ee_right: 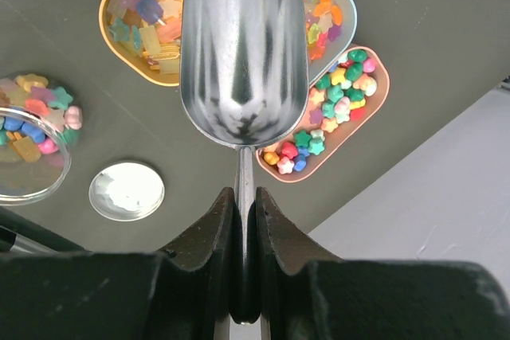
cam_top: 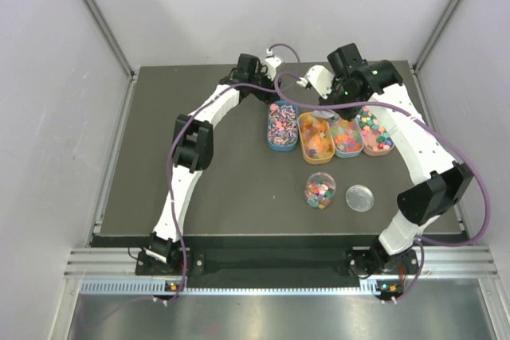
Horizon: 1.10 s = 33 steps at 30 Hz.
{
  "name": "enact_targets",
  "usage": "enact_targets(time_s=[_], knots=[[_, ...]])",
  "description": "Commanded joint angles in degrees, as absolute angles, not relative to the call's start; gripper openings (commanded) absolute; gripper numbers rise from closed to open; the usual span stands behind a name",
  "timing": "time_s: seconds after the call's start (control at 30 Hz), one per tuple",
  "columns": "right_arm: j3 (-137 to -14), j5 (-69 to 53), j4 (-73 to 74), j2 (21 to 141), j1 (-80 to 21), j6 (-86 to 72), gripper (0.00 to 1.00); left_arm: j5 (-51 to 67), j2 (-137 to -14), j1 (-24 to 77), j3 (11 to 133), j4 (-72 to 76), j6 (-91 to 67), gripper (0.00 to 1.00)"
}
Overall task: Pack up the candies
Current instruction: Scoop the fake candies from the storage box.
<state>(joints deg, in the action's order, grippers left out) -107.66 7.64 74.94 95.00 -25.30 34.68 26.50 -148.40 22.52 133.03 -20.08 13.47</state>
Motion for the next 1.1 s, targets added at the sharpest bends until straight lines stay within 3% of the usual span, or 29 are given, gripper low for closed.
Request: enact_targets(time_s=[0.0,0.37,0.63,1.07], knots=[[-109.07,6.86,73.74,94.22,-24.61,34.01,0.0,29.79,-140.54,23.2,131.31,-22.22,18.36,0.57],[-107.49,6.59,73.83,93.43,-24.26,33.93,0.0,30.24,-137.72,23.47,131.48,-24.08,17.93,0.55],[-107.32,7.12,73.83,93.25,-24.08,33.93,0.0,30.24,-140.71,24.52,131.4,-29.18,23.99,0.47],[-106.26,7.82,73.83,92.29,-23.47,33.84,0.0,29.71,-143.0,25.13,131.75,-30.41,24.34,0.46]])
